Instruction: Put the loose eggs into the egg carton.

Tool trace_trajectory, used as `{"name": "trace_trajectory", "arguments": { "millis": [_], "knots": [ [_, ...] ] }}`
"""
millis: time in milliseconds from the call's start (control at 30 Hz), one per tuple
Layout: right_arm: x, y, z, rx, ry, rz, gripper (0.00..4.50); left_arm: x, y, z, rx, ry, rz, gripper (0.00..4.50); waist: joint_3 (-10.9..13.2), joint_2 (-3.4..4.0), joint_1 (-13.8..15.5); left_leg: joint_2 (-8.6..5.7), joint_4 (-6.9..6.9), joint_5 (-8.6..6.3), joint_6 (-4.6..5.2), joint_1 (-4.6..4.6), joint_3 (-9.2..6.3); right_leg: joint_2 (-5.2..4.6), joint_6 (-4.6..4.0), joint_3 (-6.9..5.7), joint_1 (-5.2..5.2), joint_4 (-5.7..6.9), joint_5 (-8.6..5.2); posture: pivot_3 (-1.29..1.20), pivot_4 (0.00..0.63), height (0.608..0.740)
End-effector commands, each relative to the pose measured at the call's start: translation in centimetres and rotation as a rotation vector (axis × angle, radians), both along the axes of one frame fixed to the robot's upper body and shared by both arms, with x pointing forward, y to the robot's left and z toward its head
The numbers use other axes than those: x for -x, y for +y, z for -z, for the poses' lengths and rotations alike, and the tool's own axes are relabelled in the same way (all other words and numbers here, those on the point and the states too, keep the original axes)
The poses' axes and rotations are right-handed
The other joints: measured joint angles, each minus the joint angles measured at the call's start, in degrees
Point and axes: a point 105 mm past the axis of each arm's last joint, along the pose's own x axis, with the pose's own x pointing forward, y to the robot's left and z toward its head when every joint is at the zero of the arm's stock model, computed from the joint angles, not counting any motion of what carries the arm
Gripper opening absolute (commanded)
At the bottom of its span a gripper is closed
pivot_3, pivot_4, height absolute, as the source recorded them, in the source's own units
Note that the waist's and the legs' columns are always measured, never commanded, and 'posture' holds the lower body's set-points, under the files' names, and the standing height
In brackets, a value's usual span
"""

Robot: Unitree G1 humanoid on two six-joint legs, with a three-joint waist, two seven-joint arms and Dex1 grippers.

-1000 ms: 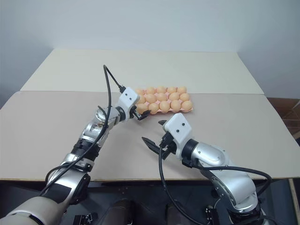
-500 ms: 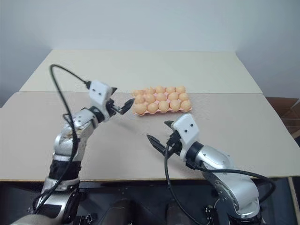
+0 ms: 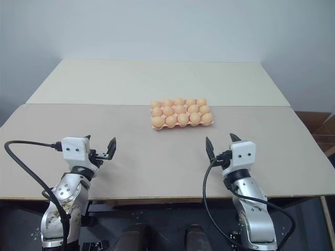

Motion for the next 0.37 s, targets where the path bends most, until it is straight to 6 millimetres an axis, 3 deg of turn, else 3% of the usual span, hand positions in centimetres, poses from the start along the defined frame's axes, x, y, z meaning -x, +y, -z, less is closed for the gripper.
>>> {"name": "trace_trajectory", "arguments": {
  "millis": [33, 367],
  "knots": [
    [-0.04, -1.32, -1.25, 0.001, -0.053, 0.025, 4.5, 0.2, -0.14, -1.64, -0.03, -0.067, -0.01, 4.49, 0.0, 0.0, 0.0, 0.0, 0.0, 0.0, 0.0, 0.0, 0.0, 0.0, -0.01, 0.02, -0.01, 0.01, 0.0, 0.0, 0.15, 0.74],
    [0.65, -1.77, -1.31, -0.027, 0.046, 0.032, 4.5, 0.29, -0.42, -1.1, -0.054, -0.036, 0.001, 4.49, 0.0, 0.0, -0.1, 0.0, -0.22, -0.01, 0.0, -0.11, -0.05, -0.02, 0.0, 0.09, -0.08, -0.27, 0.0, 0.0, 0.15, 0.74]
  ]
}}
